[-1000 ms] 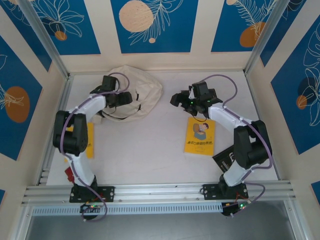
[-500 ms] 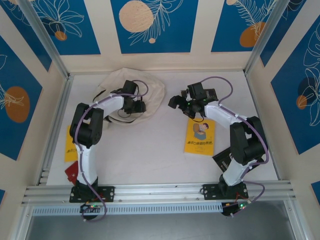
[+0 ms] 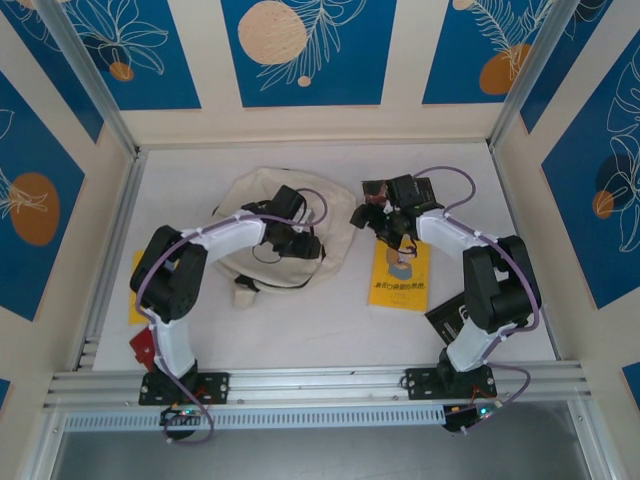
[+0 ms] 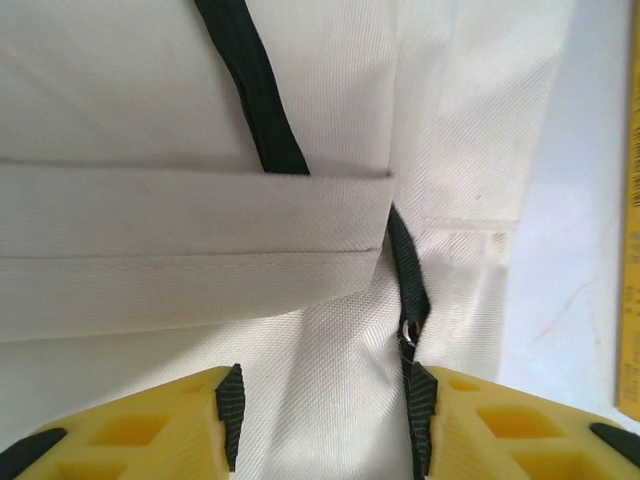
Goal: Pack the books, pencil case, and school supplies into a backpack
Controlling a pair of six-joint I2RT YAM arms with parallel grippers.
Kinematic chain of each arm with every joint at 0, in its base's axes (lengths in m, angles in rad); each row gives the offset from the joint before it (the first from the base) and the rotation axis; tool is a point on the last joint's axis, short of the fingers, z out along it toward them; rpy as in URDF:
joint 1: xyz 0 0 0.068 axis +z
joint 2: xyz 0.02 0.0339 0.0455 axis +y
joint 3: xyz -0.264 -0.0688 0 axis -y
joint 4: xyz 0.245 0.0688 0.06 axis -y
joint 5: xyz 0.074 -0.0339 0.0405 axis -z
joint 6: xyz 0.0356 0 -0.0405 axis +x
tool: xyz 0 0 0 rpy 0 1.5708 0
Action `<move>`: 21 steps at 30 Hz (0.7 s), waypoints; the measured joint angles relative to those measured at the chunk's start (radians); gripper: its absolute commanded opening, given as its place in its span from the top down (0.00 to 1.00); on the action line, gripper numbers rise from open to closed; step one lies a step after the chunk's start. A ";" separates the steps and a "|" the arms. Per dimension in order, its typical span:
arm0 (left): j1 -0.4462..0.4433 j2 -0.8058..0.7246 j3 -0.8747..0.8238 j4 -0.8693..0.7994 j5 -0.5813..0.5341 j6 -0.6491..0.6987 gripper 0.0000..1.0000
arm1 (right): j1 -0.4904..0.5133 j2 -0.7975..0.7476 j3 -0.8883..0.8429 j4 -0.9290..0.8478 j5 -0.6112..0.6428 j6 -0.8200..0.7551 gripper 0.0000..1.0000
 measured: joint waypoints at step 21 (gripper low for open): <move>0.069 -0.082 -0.140 -0.035 -0.142 -0.020 0.75 | 0.119 0.362 0.300 -0.014 -0.085 0.019 0.59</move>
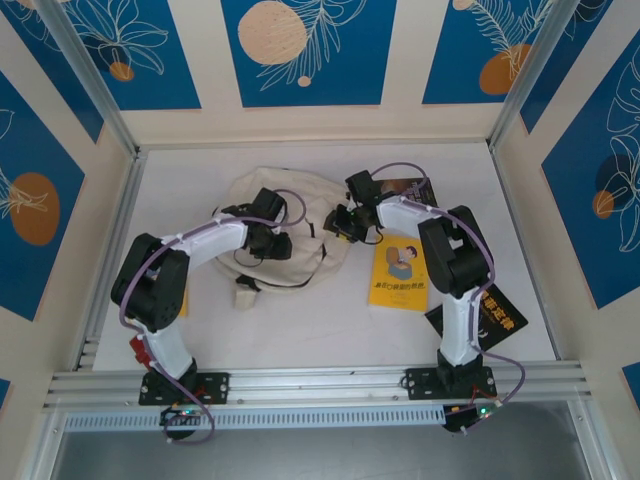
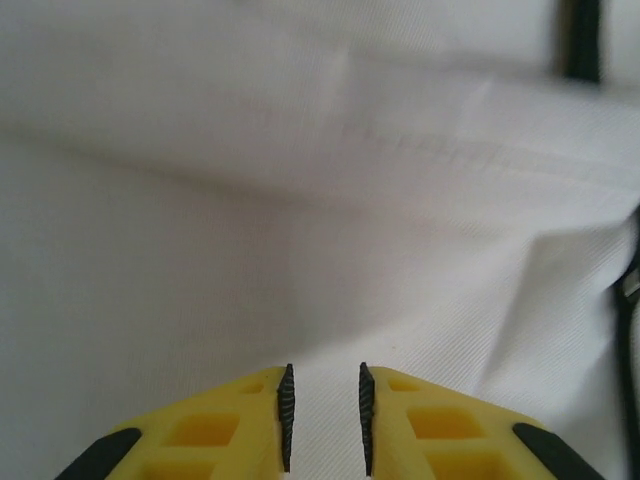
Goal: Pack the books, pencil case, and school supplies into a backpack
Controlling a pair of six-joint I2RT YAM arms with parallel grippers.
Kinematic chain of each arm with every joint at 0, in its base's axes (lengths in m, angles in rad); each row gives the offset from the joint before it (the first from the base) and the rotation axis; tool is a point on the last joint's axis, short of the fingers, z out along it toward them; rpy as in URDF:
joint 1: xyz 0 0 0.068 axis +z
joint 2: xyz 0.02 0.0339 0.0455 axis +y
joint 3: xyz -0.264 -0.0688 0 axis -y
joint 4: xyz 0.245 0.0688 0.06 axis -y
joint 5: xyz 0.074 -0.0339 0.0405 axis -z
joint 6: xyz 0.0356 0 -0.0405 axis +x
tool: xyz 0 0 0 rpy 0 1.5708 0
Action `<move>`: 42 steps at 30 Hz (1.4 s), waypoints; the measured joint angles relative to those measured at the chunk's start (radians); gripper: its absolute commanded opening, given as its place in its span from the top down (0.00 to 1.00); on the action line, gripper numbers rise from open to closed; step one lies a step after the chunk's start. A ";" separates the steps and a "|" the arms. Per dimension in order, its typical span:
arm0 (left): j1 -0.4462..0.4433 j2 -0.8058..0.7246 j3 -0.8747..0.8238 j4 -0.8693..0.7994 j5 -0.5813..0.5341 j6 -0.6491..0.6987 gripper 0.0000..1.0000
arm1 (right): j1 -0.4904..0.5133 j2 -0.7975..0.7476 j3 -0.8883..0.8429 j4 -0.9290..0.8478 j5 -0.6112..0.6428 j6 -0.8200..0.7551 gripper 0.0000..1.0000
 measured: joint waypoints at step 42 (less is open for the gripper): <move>0.012 0.392 0.498 0.013 -0.024 -0.101 0.77 | 0.065 0.054 0.181 -0.321 0.182 -0.518 0.69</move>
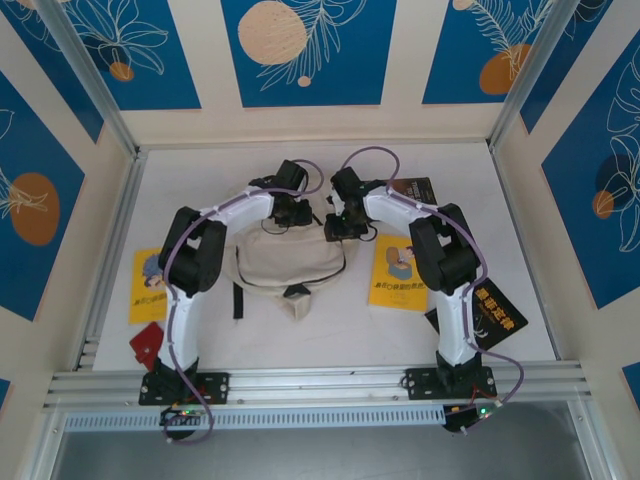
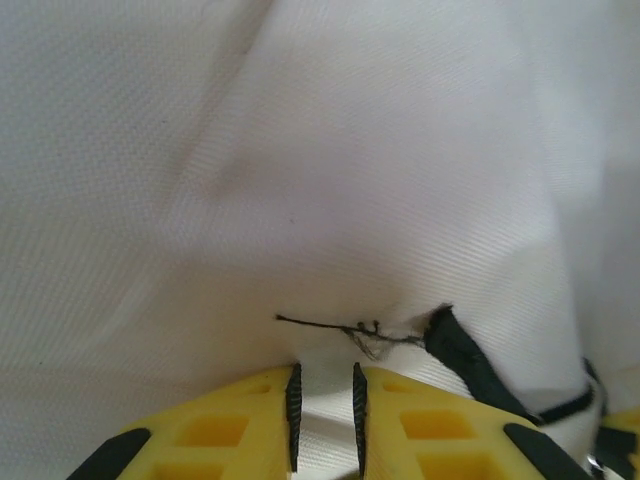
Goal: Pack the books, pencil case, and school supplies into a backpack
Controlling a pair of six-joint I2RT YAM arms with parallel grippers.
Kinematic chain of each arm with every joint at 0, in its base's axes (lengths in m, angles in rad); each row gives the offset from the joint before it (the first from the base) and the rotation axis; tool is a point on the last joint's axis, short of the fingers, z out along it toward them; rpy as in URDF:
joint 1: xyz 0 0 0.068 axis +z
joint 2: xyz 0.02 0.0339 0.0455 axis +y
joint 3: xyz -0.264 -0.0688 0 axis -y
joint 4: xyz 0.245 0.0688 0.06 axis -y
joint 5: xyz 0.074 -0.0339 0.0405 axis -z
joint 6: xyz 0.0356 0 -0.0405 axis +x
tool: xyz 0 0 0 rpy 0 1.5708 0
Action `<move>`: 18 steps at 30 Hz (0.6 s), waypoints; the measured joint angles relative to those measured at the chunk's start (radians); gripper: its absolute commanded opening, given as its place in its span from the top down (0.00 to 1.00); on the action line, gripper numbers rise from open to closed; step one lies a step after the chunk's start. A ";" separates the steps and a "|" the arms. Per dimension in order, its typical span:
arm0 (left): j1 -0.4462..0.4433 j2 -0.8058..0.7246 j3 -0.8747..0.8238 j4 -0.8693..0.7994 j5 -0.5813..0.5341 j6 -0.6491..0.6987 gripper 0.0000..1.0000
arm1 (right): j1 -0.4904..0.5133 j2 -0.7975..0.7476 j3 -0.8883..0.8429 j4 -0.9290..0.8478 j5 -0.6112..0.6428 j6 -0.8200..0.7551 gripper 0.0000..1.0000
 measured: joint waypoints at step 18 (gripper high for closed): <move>0.002 0.026 0.008 0.027 -0.014 0.016 0.83 | -0.010 0.013 0.023 0.032 0.161 0.059 0.67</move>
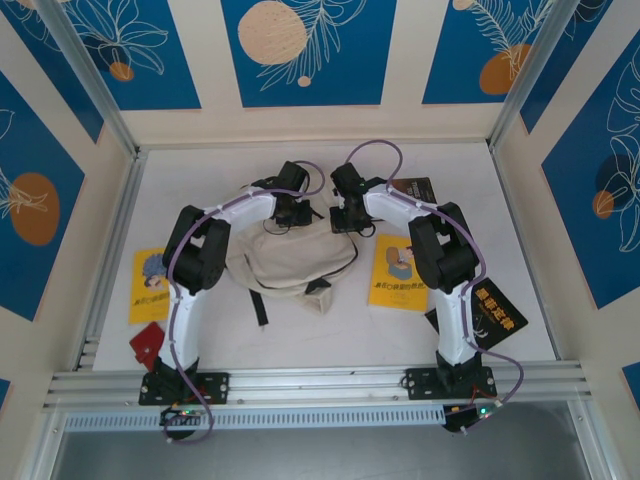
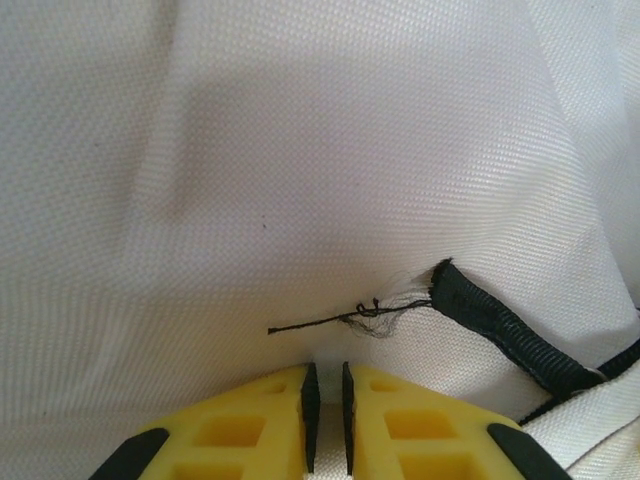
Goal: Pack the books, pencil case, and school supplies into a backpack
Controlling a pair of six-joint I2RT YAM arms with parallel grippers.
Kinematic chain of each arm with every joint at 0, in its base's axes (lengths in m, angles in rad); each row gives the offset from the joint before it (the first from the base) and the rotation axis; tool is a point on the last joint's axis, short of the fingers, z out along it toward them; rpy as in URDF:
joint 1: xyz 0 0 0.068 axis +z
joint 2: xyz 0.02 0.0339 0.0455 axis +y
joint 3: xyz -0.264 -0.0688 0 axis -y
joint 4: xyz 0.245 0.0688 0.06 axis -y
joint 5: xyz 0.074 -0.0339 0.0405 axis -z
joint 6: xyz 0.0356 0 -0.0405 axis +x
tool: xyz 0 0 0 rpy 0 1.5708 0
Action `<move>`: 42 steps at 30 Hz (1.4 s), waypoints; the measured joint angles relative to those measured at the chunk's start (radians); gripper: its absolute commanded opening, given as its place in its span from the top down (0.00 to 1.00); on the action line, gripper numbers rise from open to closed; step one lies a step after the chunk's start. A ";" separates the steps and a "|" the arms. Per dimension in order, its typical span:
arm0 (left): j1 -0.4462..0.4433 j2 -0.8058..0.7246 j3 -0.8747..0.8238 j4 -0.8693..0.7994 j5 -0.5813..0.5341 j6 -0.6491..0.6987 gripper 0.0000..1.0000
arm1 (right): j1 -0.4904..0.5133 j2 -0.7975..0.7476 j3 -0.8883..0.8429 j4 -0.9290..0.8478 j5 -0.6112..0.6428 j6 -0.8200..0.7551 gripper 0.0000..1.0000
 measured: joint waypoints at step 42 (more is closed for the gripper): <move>0.002 0.000 -0.026 0.049 0.011 0.047 0.88 | -0.081 0.051 0.046 0.060 -0.101 0.010 0.77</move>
